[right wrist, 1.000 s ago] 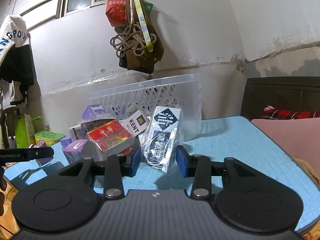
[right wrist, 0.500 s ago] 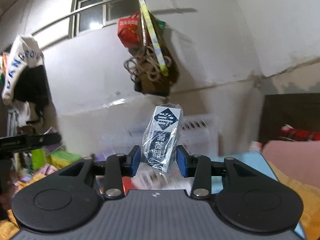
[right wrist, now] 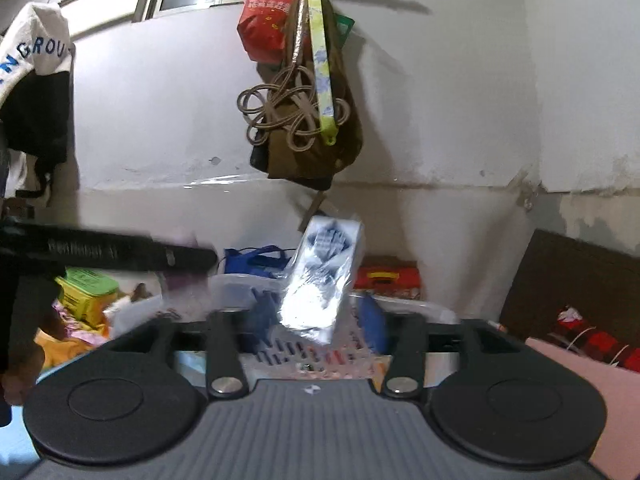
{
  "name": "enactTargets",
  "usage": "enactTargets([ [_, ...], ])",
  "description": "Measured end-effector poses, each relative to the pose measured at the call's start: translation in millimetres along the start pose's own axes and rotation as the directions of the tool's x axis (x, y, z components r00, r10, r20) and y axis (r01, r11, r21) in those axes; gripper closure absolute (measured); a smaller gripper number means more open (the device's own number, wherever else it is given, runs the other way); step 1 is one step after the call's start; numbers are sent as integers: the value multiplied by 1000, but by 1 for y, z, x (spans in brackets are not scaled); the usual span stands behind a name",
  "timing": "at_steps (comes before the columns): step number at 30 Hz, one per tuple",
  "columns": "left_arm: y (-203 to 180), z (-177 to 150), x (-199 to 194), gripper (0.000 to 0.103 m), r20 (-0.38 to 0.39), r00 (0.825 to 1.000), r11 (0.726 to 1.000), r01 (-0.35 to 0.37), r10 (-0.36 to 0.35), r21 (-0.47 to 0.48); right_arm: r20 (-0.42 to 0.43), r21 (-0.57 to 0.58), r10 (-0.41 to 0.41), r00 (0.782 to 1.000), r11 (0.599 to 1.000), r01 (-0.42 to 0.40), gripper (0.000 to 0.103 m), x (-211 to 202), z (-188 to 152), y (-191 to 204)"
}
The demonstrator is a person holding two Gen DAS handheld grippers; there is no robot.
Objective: Organize objects
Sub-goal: 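Lift both held boxes over the white basket and open both tools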
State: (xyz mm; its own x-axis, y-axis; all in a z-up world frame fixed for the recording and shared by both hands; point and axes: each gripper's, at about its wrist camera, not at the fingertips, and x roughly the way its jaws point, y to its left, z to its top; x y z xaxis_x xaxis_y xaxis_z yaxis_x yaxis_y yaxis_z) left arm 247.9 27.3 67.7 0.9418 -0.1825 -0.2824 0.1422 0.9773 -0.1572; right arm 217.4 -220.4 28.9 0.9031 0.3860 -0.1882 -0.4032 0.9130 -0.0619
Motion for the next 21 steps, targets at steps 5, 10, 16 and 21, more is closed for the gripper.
enactTargets([
  [5, 7, -19, -45, 12, 83, 996, 1000, -14, 13, 21, 29, 33, 9, 1000, 999, -10, 0, -38, -18, -4],
  [10, 22, -71, -107, 4, 116, 993, 999, 37, -37, 0, 14, 160, 27, 1000, 987, -29, 0, -96, -78, 9],
  [16, 38, -131, -131, 4, 94, 992, 996, -78, 82, -44, -4, 215, -1, 1000, 977, 2, 0, -132, -129, 41],
  [21, 49, -157, -134, 4, 63, 995, 995, -69, 74, -77, 6, 146, 61, 998, 987, -61, 9, -134, -133, 66],
])
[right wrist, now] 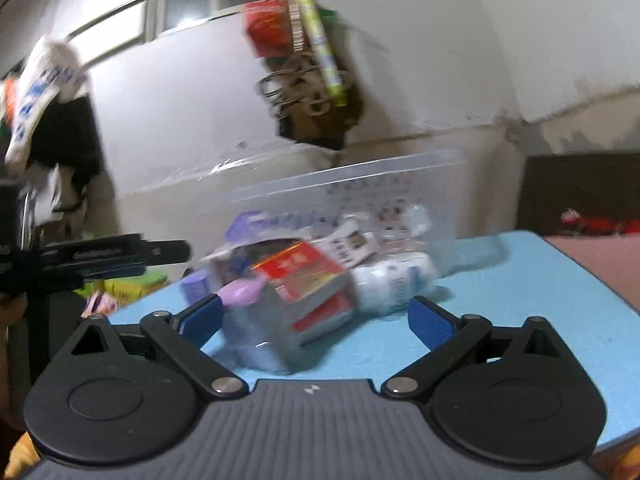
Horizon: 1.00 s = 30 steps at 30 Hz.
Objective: Organize objects
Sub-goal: 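Lift both held boxes over the white basket and open both tools, then grasp the lavender box with the left tool while the right tool grasps the bagged purple box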
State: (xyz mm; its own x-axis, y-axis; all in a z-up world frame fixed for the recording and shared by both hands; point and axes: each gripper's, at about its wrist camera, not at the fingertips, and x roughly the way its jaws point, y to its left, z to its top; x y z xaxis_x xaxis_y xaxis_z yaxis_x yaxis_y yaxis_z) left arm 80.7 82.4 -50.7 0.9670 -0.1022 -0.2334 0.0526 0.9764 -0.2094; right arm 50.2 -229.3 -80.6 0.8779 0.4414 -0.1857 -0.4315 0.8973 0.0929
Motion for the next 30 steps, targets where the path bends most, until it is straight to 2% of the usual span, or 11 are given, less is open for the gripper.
enactTargets([
  [5, 10, -10, 3, 8, -40, 999, 1000, -9, 8, -17, -51, -18, 49, 997, 999, -50, 35, 20, -2, 18],
  [9, 6, -9, 6, 13, -68, 997, 999, -37, 37, 13, -85, -55, 38, 996, 998, -43, 38, 31, -5, 33],
  [11, 0, -7, 12, 14, -99, 994, 998, -52, 56, 39, -97, -74, 30, 995, 997, -37, 51, 33, -8, 38],
  [17, -7, -5, 22, 14, -158, 981, 993, -100, 110, 70, -76, -46, 24, 997, 999, -28, 52, 17, -8, 27],
  [22, -3, -3, 28, 15, -185, 973, 990, -129, 136, 49, -41, -15, -40, 998, 999, 39, 52, -5, -4, 2],
  [26, -5, -2, 39, 15, -227, 961, 987, -153, 158, 41, -41, 20, -95, 995, 995, 96, 52, -7, -5, -21],
  [30, -11, -2, 44, 15, -254, 949, 982, -174, 188, 77, -45, 41, -116, 992, 992, 118, 51, -6, -8, -32],
])
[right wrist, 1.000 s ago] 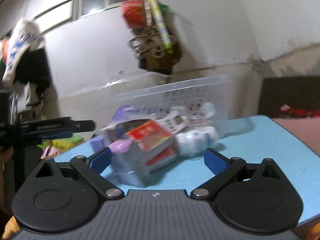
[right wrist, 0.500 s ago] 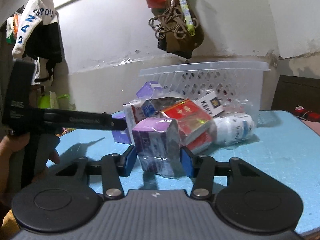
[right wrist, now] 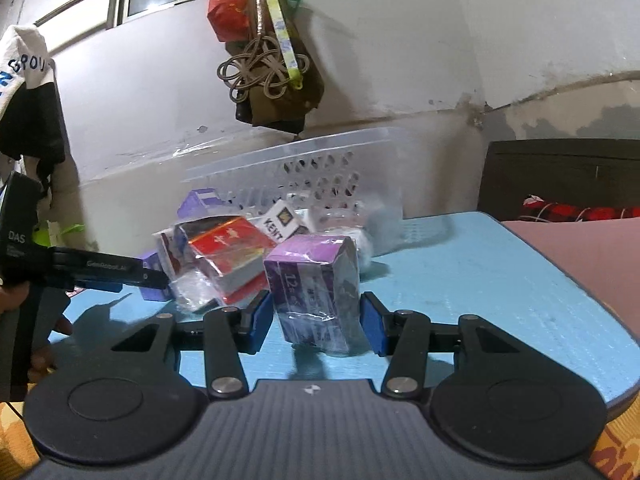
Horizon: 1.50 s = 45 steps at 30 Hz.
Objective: Organize objects
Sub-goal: 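Grasp the lavender box with the left tool while the right tool grasps the bagged purple box, then carry both held boxes over the white basket and open both tools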
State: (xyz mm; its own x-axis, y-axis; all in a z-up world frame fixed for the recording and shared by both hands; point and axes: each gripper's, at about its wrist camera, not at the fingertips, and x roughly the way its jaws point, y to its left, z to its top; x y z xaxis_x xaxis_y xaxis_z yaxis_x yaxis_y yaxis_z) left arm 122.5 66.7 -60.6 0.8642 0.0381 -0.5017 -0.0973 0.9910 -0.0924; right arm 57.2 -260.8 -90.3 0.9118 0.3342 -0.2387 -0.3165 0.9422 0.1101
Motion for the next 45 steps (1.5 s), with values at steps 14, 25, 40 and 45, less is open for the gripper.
enactTargets([
  [14, -12, -9, -8, 60, 44, 999, 997, 21, -25, 73, 11, 14, -3, 1000, 1000, 3, 51, -7, -4, -3],
  [25, -3, -17, -46, 60, 194, 980, 998, 20, -32, 64, 45, 1, 5, 999, 1000, -5, 52, -15, 4, -2],
  [40, -2, -15, -74, 60, 243, 966, 996, 76, -85, 46, 95, 5, 53, 994, 999, -54, 52, -25, 18, -8],
  [45, -3, -11, -85, 60, 270, 958, 995, 88, -95, 38, 105, -7, 56, 993, 998, -55, 52, -26, 22, -9],
])
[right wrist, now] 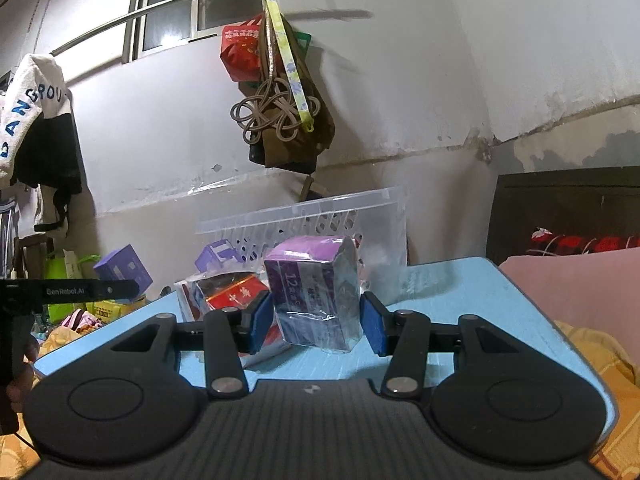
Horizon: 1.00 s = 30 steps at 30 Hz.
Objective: Organize objects
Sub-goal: 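Carry both held boxes over the white basket and open both tools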
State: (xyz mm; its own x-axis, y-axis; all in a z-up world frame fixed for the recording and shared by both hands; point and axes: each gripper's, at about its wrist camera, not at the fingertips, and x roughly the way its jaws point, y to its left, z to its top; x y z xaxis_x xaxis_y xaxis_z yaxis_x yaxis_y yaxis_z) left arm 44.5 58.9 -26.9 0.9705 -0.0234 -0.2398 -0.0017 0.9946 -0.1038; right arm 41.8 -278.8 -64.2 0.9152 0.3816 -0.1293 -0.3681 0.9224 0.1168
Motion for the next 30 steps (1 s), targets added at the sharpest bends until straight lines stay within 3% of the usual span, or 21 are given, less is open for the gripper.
enactTargets([
  [8, -4, 16, -3, 60, 36, 999, 1000, 0, -1, 6, 23, 3, 16, 1000, 1000, -16, 52, 3, 16, -7],
  [13, -8, 51, 5, 60, 90, 994, 998, 59, -59, 7, 81, -67, 7, 997, 998, -2, 52, 11, 48, -6],
  [17, -18, 102, 43, 60, 106, 989, 995, 103, -104, 18, 118, -143, 22, 993, 990, -5, 52, 44, 94, 0],
  [20, -28, 132, 86, 60, 63, 989, 991, 130, -132, 23, 89, -156, 50, 995, 987, -36, 52, 88, 126, -3],
  [24, -33, 149, 135, 60, -30, 986, 986, 164, -165, -27, 13, -203, 19, 1000, 979, -16, 52, 139, 136, -2],
  [26, -40, 150, 152, 60, -41, 989, 990, 140, -141, -15, 24, -231, 14, 1000, 973, -8, 50, 149, 131, 2],
  [27, -43, 150, 160, 58, -52, 989, 991, 136, -136, -9, 24, -240, 12, 1000, 971, -5, 49, 153, 129, 5],
  [28, -48, 149, 169, 53, -71, 989, 992, 129, -128, 9, 23, -245, 7, 1000, 969, -1, 31, 156, 127, 5],
  [29, -52, 147, 176, 35, -84, 990, 993, 115, -113, 26, 13, -253, 0, 1000, 967, 3, 10, 159, 124, 5],
  [30, -54, 144, 182, 20, -92, 992, 995, 91, -87, 36, 15, -256, -11, 1000, 966, 14, 6, 161, 122, 6],
])
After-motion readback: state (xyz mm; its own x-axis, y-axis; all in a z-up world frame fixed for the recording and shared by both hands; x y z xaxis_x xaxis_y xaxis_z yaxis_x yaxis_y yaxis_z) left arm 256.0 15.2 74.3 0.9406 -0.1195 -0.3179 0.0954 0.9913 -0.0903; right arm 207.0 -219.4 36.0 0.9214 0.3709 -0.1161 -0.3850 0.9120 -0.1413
